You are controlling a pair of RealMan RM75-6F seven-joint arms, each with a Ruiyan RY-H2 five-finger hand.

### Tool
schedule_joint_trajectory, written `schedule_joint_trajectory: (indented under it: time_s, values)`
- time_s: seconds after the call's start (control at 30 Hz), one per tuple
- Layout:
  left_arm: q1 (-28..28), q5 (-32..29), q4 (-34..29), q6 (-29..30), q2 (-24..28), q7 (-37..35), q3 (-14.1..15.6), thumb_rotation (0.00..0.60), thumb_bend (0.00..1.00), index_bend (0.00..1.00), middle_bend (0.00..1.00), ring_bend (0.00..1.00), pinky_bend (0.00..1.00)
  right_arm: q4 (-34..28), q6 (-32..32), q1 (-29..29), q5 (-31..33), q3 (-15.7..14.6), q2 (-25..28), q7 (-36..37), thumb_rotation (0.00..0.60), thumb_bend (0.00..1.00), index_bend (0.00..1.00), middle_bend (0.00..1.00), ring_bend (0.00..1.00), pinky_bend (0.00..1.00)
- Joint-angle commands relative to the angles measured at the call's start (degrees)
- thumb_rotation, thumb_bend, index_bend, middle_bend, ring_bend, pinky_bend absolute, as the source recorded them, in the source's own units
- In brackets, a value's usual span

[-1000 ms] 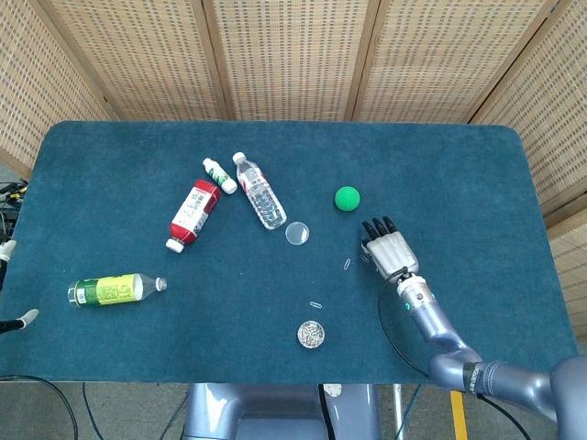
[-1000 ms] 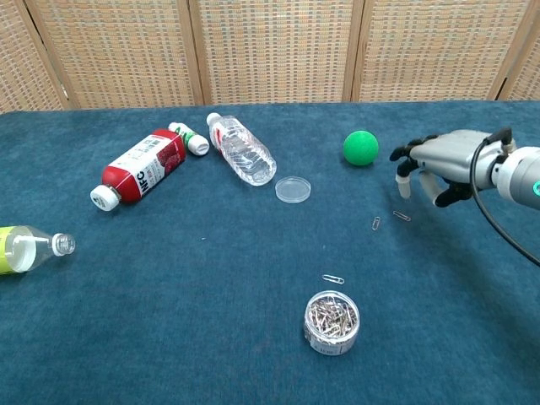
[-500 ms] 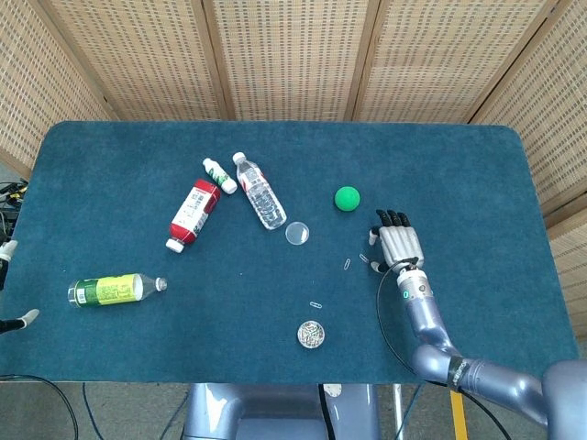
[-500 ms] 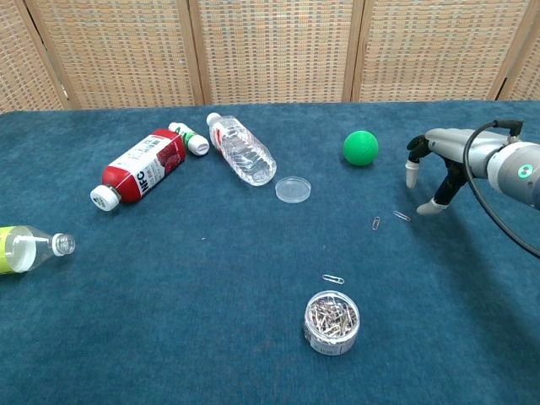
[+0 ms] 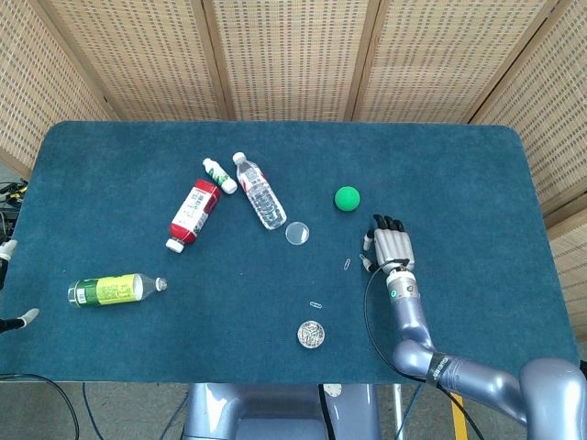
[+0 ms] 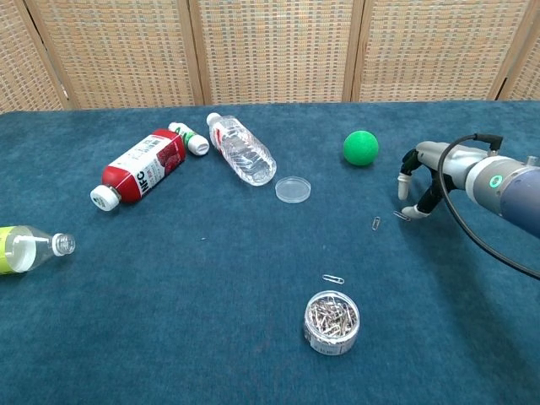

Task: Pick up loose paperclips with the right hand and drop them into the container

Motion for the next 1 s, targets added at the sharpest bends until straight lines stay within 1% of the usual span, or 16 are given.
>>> schedule_joint_trajectory:
  time_s: [0.03,1.0]
  values:
    - [-0.04,-0.05,0.00,-0.08,0.00,0.02,-0.01,0.600,0.00,0.00,0.00,0.00,0.00,0.96,-0.10,0.15,0.06,-0.30,-0.84,-0.14,0.600,0.30,0.50,0.06,0.00,0.06]
    - [-0.33,-0.85,0.25,-0.61,-0.11,0.04,-0.19,0.600,0.00,0.00,0.00,0.00,0.00,8.24,-0.81,0.43,-3.15,-0.99,-4.65,-0.38,0.600,0.30,0.52,0.06,0.00,0.07]
